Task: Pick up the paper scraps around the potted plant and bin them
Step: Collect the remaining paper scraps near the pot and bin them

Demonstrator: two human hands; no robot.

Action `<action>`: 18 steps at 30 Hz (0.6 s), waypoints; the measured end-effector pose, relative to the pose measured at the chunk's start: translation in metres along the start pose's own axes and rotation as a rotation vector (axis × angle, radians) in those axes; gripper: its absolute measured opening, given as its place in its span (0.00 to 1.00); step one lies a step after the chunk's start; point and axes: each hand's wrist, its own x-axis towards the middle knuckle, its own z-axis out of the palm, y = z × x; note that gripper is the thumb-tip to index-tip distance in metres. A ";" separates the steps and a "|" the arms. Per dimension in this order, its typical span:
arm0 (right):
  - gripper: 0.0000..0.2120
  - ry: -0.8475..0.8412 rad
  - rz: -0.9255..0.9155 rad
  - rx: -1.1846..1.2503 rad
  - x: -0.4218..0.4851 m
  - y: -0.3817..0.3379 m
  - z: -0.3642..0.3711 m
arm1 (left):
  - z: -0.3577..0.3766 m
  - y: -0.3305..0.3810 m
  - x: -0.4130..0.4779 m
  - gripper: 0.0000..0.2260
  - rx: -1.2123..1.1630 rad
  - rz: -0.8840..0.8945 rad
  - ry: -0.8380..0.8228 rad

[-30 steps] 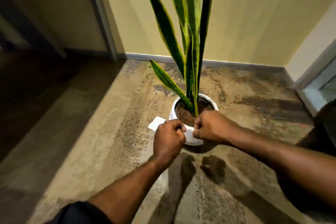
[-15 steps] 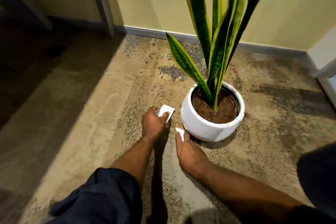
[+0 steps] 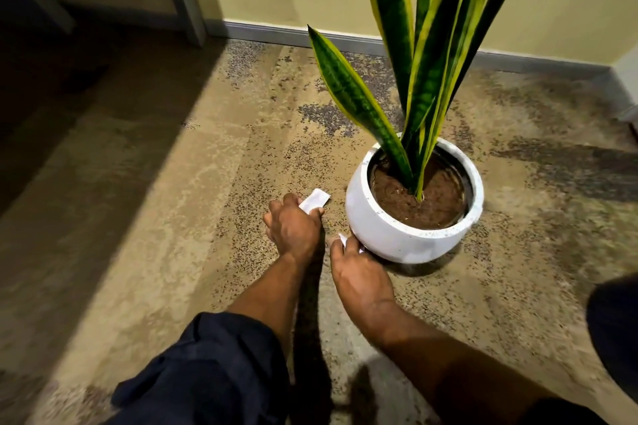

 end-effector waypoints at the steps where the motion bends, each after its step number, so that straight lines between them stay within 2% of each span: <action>1: 0.19 -0.014 -0.006 0.006 0.000 0.000 -0.001 | -0.002 -0.002 -0.001 0.18 -0.006 0.022 -0.010; 5: 0.16 -0.005 -0.061 0.106 -0.008 0.006 -0.007 | -0.017 -0.008 -0.003 0.18 -0.082 0.100 -0.129; 11: 0.19 0.019 0.038 0.282 -0.036 0.021 -0.030 | -0.048 -0.016 -0.004 0.11 -0.369 0.053 -0.429; 15: 0.09 0.018 0.111 0.322 -0.047 0.056 -0.054 | -0.050 -0.014 -0.032 0.04 -0.423 0.176 -0.492; 18: 0.05 -0.052 0.116 0.333 -0.056 0.090 -0.078 | -0.062 -0.002 -0.050 0.02 -0.426 0.202 -0.740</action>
